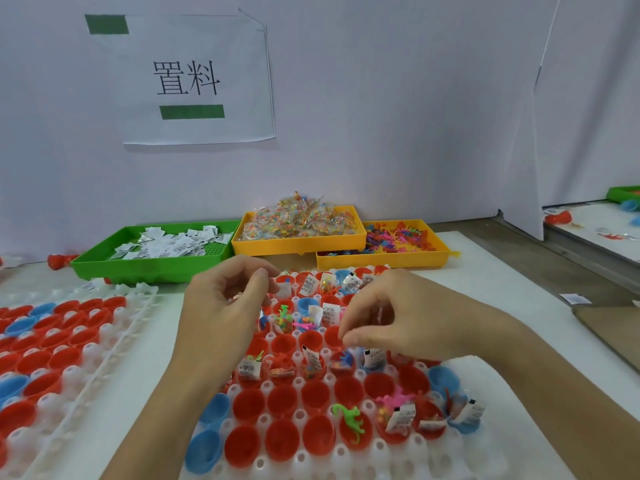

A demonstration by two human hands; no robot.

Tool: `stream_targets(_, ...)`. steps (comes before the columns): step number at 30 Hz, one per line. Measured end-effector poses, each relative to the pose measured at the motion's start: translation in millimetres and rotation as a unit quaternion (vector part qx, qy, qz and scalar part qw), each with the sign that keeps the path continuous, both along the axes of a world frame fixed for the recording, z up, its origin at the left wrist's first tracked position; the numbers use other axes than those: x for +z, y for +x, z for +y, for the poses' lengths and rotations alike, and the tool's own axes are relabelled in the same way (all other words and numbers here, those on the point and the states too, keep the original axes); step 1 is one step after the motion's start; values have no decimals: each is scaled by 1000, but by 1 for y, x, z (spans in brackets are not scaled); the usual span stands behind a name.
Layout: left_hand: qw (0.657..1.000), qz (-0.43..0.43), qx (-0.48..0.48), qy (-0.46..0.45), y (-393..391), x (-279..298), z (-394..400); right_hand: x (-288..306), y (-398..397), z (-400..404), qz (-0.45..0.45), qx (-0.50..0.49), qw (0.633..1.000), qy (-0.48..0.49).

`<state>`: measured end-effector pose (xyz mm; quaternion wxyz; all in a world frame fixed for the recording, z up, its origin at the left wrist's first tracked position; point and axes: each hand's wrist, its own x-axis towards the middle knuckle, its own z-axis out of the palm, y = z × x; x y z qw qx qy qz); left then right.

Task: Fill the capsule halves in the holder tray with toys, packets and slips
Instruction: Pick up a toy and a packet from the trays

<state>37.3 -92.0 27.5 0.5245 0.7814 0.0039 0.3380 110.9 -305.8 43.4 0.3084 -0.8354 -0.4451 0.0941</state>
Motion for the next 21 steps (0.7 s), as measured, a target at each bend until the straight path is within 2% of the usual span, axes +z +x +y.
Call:
stream_targets(5, 1000, 2, 15, -4, 0, 1, 0, -16, 42, -6, -64, -177, 977, 105)
stream_targets(8, 1000, -5, 27, -11, -2, 2, -1, -14, 75, 7, -73, -226, 967, 90)
stream_targets(13, 998, -15, 50, -24, -1, 3, -2, -4, 130, 51, -117, -219, 969, 3)
stream_targets(18, 998, -7, 59, -28, -2, 3, 2, 10, 168, 101, -107, -208, 972, -19)
stream_targets(21, 997, -1, 45, -56, -2, 2, 3, 7, 182, 127, -112, -206, 968, -85)
